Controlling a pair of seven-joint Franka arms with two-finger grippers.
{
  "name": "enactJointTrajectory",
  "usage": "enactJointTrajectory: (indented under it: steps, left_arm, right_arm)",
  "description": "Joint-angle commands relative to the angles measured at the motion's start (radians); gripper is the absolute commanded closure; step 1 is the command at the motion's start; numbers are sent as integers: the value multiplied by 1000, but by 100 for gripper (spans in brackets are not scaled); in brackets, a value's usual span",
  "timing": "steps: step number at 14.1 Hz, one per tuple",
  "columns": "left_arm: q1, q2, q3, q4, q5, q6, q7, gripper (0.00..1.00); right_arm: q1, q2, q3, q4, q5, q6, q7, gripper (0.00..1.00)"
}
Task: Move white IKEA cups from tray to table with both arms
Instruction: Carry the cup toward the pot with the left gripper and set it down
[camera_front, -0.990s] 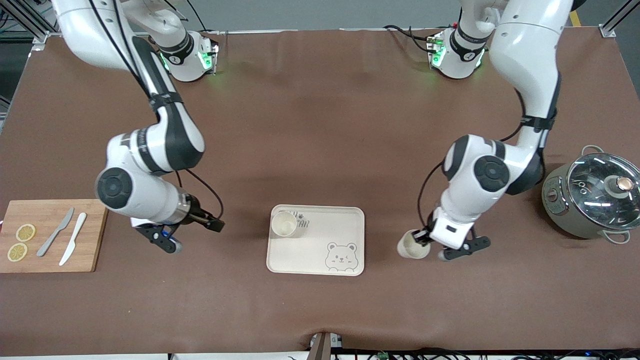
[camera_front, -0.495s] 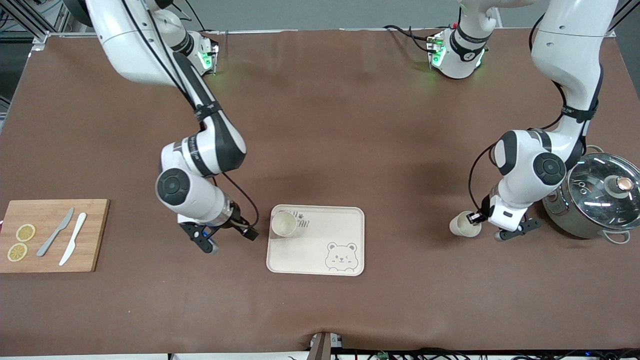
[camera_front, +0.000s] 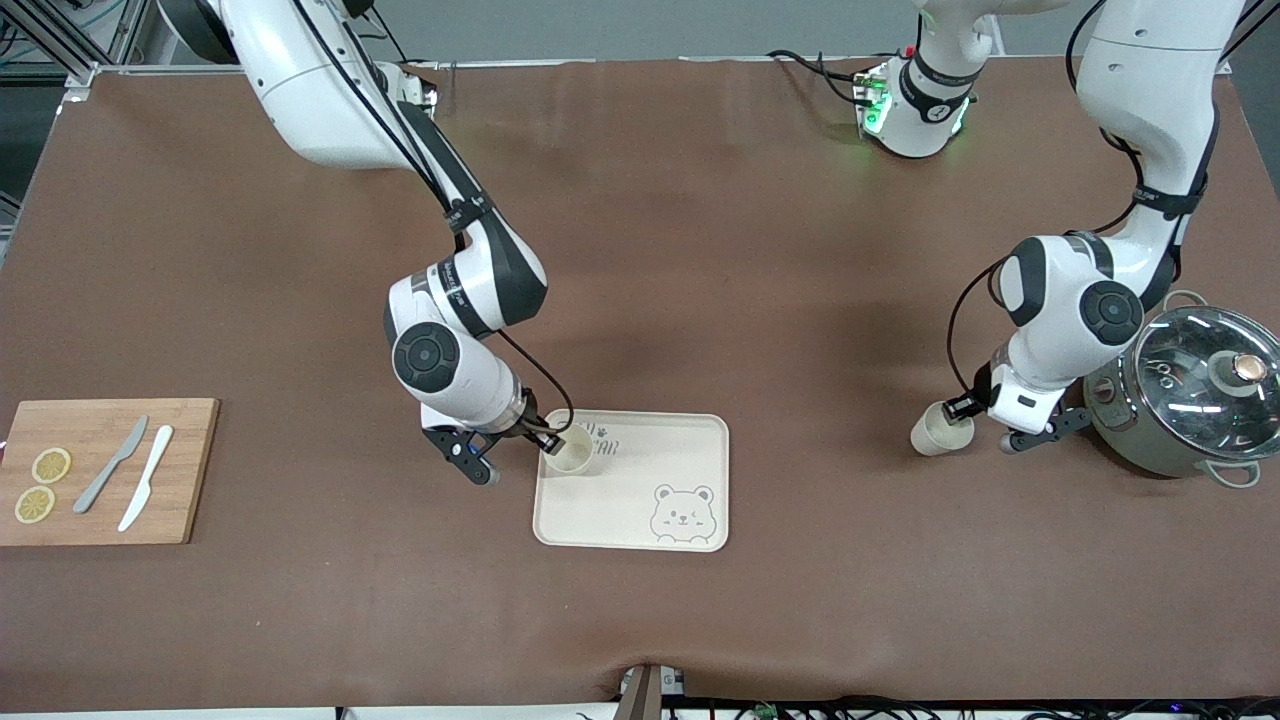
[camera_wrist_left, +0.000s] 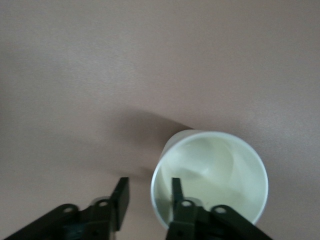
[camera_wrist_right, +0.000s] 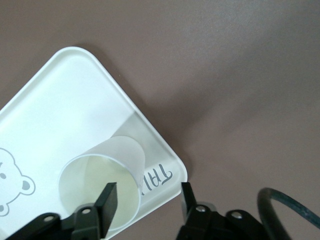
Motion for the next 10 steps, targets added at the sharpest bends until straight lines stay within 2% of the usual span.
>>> enactJointTrajectory:
  steps: [1,3,5,10]
  left_arm:
    - [20,-83,-5,1,-9,-77,16,0]
    - [21,-104,-5,56,-9,-177,13,0]
    - [27,-111,-3,128,-9,-302,5,0]
    - [66,-118,0,264,-23,-482,5,0]
  right_arm:
    - [5,33,0,29,27,51,14,51]
    - [14,41,0,29,48,59,23,81]
    - [14,41,0,29,59,59,23,100]
    - [6,19,0,55,59,12,12,100]
